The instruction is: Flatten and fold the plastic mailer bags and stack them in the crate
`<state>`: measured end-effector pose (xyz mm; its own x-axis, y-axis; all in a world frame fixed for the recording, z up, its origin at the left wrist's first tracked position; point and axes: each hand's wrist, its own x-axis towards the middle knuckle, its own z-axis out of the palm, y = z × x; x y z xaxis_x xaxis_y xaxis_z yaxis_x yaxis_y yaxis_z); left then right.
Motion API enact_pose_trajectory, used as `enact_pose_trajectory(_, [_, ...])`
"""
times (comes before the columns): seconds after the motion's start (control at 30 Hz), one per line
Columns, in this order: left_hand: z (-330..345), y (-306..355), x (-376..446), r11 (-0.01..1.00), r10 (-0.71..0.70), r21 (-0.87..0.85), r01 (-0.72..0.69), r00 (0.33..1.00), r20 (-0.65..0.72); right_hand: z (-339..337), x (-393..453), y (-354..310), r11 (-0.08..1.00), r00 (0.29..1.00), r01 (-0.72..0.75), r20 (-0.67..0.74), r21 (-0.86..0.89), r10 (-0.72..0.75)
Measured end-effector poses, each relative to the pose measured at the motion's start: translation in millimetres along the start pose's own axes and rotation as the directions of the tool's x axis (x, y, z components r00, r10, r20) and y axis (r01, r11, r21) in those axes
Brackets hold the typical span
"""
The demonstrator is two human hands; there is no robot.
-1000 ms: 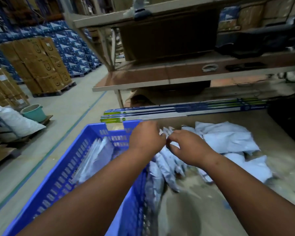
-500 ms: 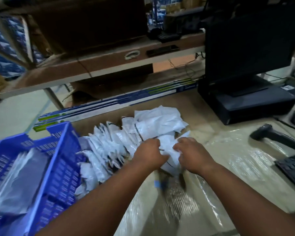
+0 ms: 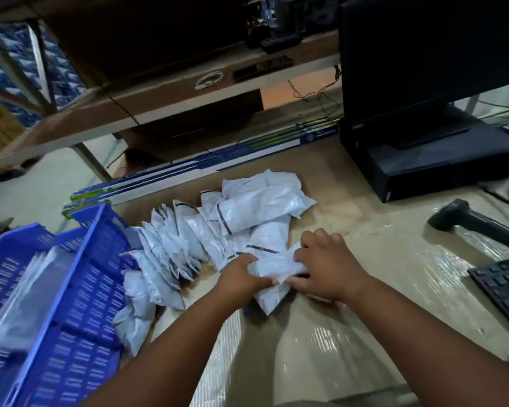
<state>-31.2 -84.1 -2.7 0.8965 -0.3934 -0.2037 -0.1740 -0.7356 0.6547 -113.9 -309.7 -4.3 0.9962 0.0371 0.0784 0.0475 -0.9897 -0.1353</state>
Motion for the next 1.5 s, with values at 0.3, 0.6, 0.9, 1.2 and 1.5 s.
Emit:
enact_pose_trajectory(0.3, [-44,-44,-56,0.775,0.441,0.535,-0.338,0.895,-0.073,-3,4,-30,0.981,0.979,0.194,0.069,-0.021,-0.192])
enact_pose_trajectory(0.6, [-36,-115,-133,0.662,0.542,0.623,-0.416,0.84,-0.015,65,-51,-76,0.929,0.951,0.289,0.039,0.231,-0.306])
enact_pose_trajectory(0.9, [-45,-162,-156,0.614,0.621,0.588,-0.527,0.782,0.052,60,-96,-90,0.938,0.955,0.26,0.086,0.229,-0.285])
enact_pose_trajectory(1.2, [-62,-162,-179,0.646,0.695,0.497,-0.579,0.715,-0.071,21,-98,-130,0.936,0.993,-0.064,-0.073,0.346,0.095])
enact_pose_trajectory(1.5, [-35,-101,-157,0.67,0.7,0.474,-0.572,0.699,-0.147,49,-75,-128,0.964,0.964,-0.211,0.194,0.159,0.179])
